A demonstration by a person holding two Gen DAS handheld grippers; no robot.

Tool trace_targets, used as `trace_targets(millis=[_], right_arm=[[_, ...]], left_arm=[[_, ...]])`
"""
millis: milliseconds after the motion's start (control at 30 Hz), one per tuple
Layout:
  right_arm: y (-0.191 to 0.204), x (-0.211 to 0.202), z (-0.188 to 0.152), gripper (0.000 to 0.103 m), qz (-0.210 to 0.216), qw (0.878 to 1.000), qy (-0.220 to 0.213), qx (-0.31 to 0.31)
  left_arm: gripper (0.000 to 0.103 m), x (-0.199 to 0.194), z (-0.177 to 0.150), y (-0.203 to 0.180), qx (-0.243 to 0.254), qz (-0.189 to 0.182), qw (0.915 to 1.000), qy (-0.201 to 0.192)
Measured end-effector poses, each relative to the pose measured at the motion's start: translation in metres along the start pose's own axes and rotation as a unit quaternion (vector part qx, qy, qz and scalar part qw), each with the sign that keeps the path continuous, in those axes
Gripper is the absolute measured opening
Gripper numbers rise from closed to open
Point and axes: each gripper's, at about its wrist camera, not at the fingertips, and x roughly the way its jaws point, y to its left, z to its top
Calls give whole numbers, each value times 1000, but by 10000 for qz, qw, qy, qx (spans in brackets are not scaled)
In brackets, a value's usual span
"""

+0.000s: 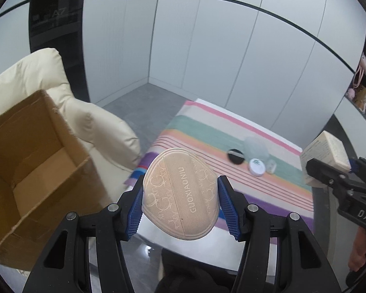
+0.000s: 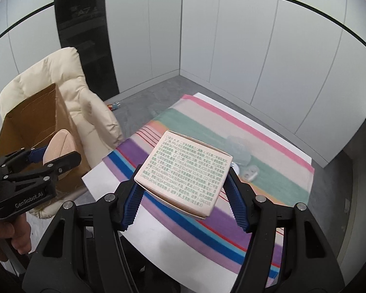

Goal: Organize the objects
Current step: 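Carry the sponge and small box with both tools over the armchair box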

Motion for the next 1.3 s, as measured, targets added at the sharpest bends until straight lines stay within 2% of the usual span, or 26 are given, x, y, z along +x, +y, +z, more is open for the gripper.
trace_targets(millis=[200, 433, 700, 1300], right_arm=[[23, 3, 5, 66, 165, 9995, -27, -278], [53, 6, 10, 66, 447, 9975, -70, -540], [82, 9, 17, 66, 641, 9951, -87, -750], [143, 22, 30, 66, 894, 9878, -79, -1272]], left_arm=[[58, -8, -1, 18, -26, 132, 9998, -148], [58, -18, -3, 41, -343, 295, 9988, -166], [58, -38, -3, 75, -521, 639, 9961, -331], [58, -66, -20, 124, -907, 938, 9910, -296]])
